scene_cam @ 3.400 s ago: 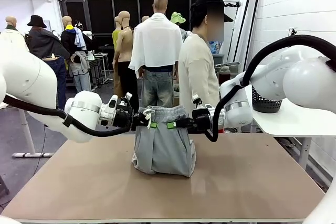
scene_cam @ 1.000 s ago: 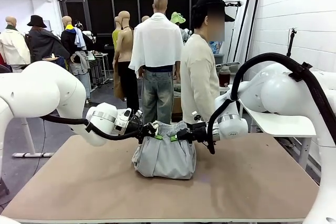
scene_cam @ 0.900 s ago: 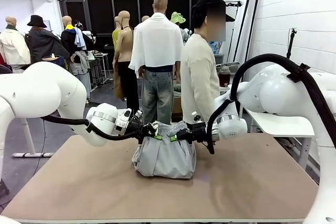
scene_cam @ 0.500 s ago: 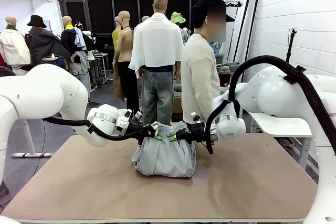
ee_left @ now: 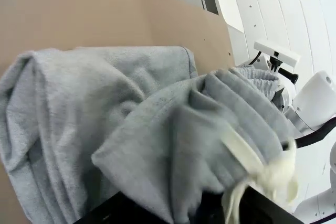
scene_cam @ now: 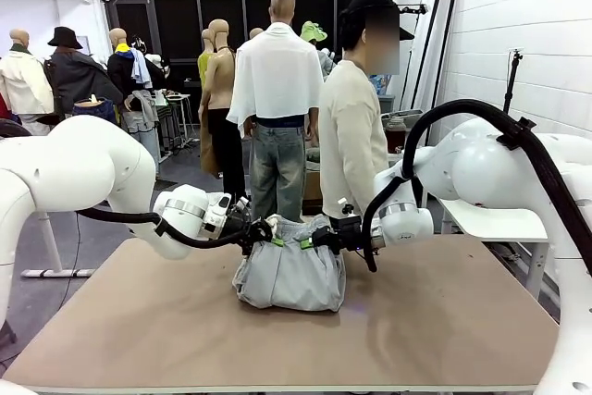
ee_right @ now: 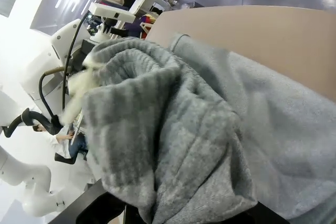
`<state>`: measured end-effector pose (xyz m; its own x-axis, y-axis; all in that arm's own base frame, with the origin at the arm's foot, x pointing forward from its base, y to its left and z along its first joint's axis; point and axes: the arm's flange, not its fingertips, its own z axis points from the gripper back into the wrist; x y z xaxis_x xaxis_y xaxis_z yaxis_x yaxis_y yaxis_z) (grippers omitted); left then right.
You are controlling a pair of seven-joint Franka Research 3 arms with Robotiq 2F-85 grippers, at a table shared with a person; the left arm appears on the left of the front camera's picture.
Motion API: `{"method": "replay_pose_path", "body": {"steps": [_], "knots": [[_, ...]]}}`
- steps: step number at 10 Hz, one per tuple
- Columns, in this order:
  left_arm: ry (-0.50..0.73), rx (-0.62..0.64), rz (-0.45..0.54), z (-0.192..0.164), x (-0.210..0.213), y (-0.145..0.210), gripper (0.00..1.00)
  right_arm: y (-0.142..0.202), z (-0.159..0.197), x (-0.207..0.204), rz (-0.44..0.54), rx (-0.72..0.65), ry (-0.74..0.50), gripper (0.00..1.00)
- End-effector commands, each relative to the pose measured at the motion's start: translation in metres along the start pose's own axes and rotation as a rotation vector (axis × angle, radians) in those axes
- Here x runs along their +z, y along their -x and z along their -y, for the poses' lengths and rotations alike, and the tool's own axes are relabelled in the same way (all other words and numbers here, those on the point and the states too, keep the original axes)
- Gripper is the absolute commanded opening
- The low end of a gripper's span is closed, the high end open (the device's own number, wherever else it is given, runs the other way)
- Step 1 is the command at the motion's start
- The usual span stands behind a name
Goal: Fold the training pants.
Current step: Fold the Training pants in half.
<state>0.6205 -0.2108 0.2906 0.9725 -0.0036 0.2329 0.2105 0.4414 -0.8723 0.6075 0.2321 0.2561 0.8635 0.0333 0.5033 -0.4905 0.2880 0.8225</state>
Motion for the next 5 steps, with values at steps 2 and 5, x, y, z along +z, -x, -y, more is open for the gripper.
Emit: {"method": "replay_pose_path", "body": {"steps": [2,5], "knots": [[-0.027,0.033,0.029,-0.007,0.018,-0.004,0.76,-0.012,0.005,0.011,0.02,-0.042,0.051,0.76],[-0.041,0.058,0.066,-0.012,0.036,0.002,1.0,-0.015,0.001,0.025,0.034,-0.054,0.073,1.0]]}}
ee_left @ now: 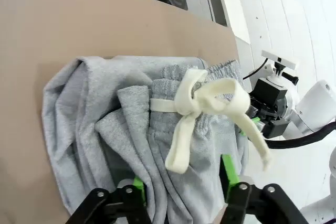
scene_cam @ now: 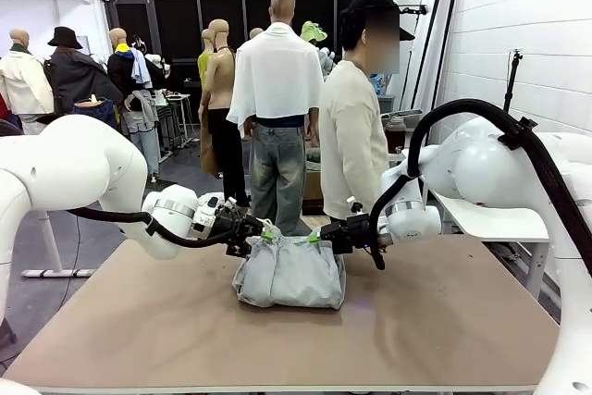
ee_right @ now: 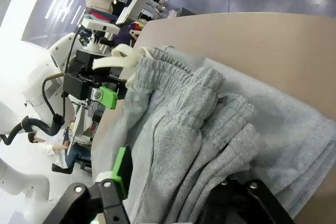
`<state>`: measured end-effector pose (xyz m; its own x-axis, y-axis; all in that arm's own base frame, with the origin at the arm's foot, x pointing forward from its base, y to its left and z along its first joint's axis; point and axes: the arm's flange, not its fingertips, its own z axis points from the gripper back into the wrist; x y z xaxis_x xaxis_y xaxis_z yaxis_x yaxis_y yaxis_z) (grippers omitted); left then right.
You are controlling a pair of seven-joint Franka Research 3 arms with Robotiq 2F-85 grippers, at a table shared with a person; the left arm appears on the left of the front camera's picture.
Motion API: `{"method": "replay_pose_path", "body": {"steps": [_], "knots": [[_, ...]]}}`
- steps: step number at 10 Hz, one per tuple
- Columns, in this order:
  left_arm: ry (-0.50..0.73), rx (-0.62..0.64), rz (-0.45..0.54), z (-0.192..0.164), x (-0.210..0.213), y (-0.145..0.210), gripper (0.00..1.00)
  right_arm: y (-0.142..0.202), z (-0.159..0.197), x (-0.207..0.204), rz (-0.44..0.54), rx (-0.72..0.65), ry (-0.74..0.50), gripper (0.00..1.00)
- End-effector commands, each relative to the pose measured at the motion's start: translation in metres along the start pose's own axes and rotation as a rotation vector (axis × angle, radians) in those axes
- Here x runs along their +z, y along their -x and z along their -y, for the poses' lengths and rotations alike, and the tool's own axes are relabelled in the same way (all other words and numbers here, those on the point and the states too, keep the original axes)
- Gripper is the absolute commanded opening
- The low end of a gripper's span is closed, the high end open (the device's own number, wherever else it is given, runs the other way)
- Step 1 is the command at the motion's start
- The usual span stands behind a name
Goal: Fold the training pants.
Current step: Fold the Training pants in half.
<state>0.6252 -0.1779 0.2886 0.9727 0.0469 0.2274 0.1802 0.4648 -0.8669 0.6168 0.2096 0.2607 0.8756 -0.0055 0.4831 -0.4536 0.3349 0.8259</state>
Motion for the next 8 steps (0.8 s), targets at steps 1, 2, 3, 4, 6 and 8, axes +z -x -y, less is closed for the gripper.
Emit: {"method": "replay_pose_path", "body": {"steps": [1,2,3,4,6,8], "knots": [[-0.015,0.036,0.031,0.004,0.014,0.009,1.0,-0.007,-0.009,0.011,0.0,-0.027,0.045,1.0],[-0.019,0.041,0.051,0.003,0.023,0.014,1.0,-0.01,-0.011,0.023,-0.014,-0.037,0.087,1.0],[-0.028,0.049,0.067,0.001,0.033,0.018,1.0,-0.012,-0.014,0.033,-0.026,-0.043,0.122,1.0],[-0.039,0.051,0.083,0.002,0.042,0.024,1.0,-0.013,-0.017,0.043,-0.042,-0.047,0.158,1.0],[-0.047,0.042,0.1,0.007,0.057,0.035,1.0,-0.016,-0.021,0.061,-0.065,-0.052,0.22,1.0],[-0.054,0.025,0.1,0.015,0.063,0.044,1.0,-0.018,-0.025,0.073,-0.075,-0.052,0.264,1.0]]}}
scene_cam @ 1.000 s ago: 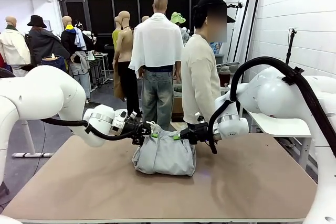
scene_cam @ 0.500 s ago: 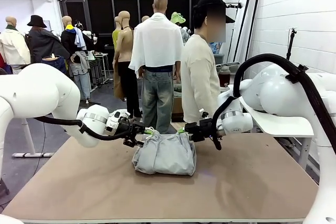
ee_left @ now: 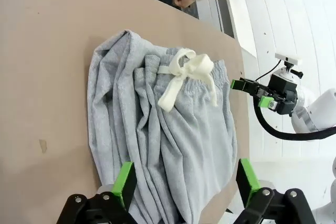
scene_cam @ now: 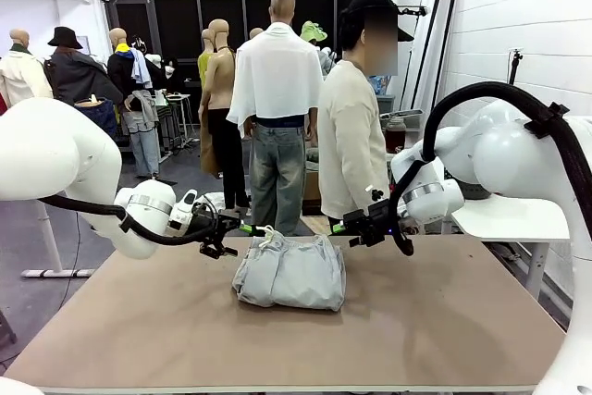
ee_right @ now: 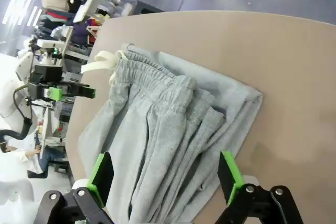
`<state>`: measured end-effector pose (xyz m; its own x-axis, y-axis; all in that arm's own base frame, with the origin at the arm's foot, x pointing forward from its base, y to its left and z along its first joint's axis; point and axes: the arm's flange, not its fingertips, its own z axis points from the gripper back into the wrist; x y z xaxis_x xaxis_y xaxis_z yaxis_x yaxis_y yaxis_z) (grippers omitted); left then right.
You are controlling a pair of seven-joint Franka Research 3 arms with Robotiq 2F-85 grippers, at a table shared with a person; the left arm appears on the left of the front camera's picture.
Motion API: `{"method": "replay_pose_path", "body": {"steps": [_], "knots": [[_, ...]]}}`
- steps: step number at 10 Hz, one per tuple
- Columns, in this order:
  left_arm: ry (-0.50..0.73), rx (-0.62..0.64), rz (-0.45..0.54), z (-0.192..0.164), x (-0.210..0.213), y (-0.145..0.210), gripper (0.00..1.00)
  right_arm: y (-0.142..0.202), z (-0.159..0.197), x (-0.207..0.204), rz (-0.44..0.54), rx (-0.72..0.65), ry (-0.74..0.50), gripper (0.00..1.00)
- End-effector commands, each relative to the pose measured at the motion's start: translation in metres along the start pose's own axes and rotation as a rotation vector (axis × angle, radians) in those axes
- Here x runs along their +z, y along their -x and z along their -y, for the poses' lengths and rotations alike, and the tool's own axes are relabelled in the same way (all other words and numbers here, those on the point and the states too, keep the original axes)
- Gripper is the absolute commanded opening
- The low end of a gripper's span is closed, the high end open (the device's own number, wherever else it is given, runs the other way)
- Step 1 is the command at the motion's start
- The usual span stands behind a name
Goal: Fold the training pants.
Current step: Fold the Training pants in half.
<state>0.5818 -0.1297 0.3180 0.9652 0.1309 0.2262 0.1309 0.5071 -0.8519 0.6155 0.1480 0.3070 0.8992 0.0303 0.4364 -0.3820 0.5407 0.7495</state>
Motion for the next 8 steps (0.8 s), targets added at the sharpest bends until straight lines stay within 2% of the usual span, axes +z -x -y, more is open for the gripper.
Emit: {"method": "replay_pose_path", "body": {"steps": [1,2,3,4,8], "knots": [[0.006,-0.027,0.022,0.008,0.002,0.012,1.0,0.003,-0.006,0.004,-0.023,-0.016,0.042,1.0],[-0.004,-0.04,0.008,0.012,-0.002,0.007,1.0,0.001,-0.006,0.003,-0.008,0.001,0.034,1.0],[-0.071,-0.066,-0.077,0.026,-0.015,-0.002,1.0,0.005,-0.005,0.001,-0.003,0.017,0.001,1.0],[0.003,-0.014,-0.004,0.009,0.001,0.005,1.0,-0.001,-0.002,0.005,-0.004,0.004,0.019,1.0],[0.003,-0.014,-0.004,0.009,0.001,0.005,1.0,-0.001,-0.002,0.005,-0.004,0.004,0.019,1.0]]}}
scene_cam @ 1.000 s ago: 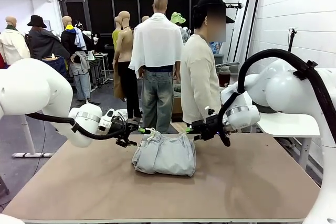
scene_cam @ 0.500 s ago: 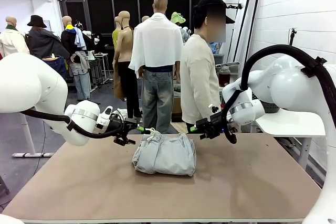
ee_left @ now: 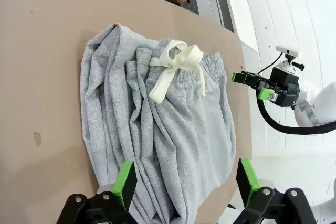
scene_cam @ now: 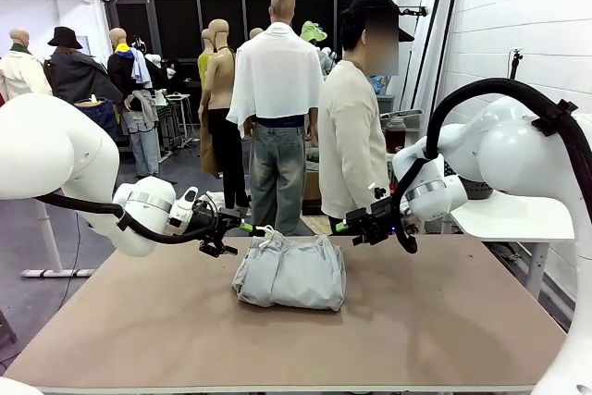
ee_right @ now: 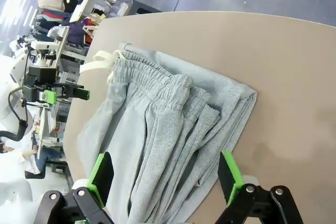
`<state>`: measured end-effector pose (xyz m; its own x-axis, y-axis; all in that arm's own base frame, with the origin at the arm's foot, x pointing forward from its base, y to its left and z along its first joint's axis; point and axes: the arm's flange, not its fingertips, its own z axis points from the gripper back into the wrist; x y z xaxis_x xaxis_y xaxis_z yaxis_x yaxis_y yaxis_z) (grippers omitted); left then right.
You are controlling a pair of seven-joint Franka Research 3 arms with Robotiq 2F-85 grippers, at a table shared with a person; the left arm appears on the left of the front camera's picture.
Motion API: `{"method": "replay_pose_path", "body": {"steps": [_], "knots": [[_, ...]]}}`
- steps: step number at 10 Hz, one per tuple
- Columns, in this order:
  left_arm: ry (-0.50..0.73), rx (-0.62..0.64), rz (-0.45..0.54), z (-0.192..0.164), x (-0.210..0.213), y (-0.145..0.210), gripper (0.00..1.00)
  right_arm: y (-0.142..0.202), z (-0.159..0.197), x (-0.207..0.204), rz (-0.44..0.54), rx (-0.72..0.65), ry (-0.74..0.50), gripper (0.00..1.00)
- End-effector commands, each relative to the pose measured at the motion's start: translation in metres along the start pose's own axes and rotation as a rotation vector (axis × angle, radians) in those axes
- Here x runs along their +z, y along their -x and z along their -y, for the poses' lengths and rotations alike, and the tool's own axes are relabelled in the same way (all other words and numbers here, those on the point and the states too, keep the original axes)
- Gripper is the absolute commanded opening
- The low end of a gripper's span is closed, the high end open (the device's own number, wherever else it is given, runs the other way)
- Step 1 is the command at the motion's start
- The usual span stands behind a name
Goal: Fold the training pants.
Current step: Fold the Training pants in half.
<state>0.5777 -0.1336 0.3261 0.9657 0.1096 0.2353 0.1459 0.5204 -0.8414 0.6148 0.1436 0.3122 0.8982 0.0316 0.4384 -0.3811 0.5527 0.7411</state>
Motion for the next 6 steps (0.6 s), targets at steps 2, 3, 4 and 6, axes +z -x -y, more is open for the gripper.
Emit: {"method": "replay_pose_path", "body": {"steps": [2,3,4,6], "knots": [[0.016,0.005,0.01,0.0001,-0.0002,0.0022,1.0,0.0004,-0.0006,-0.0013,-0.004,0.001,0.005,1.0],[0.016,0.005,0.01,0.0001,-0.0002,0.0022,1.0,0.0004,-0.0006,-0.0013,-0.004,0.001,0.005,1.0],[0.016,0.005,0.01,0.0001,-0.0002,0.0022,1.0,0.0004,-0.0006,-0.0013,-0.004,0.001,0.005,1.0],[0.016,0.005,0.01,0.0001,-0.0002,0.0022,1.0,0.0004,-0.0006,-0.0013,-0.004,0.001,0.005,1.0]]}}
